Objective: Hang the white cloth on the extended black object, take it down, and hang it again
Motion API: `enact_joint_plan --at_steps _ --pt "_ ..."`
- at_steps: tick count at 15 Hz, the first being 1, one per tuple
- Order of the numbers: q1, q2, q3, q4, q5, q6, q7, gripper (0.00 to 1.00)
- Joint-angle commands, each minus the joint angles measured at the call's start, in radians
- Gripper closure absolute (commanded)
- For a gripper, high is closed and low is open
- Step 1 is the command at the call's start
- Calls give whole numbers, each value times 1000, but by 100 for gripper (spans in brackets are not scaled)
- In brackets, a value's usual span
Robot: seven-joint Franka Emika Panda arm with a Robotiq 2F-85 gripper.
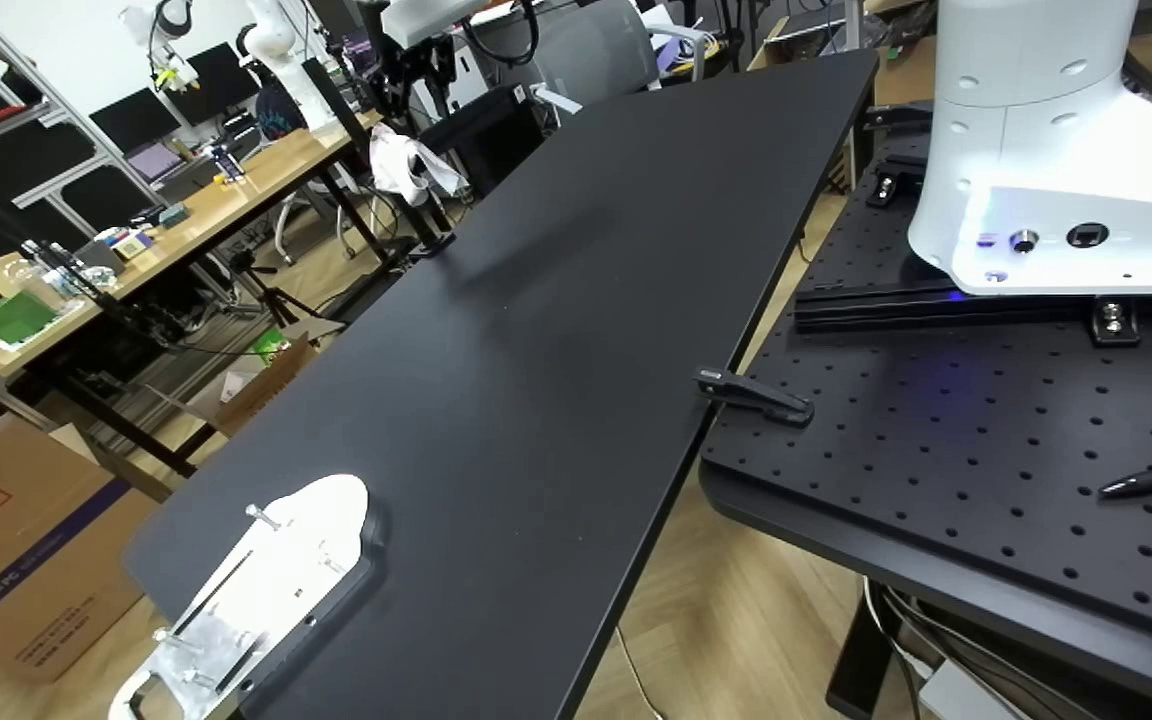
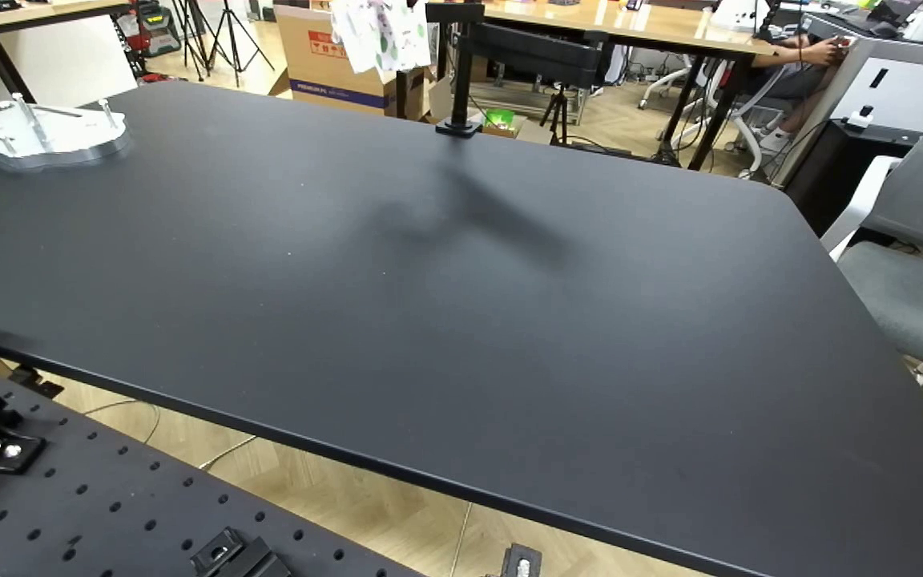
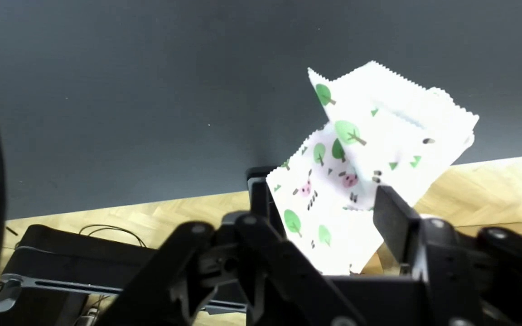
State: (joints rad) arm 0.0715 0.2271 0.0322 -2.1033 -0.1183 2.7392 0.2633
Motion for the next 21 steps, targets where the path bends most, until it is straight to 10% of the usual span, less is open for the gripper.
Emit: enact_joint_plan --at_steps 1,8,9,11,21 --pt "7 45 0 65 36 6 -48 67" --pt "11 77 20 119 79 18 -114 100" --pt "12 79 23 125 83 15 -123 71" --pt "13 80 30 140 91 10 -140 72" --pt "8 116 29 179 106 3 -156 5"
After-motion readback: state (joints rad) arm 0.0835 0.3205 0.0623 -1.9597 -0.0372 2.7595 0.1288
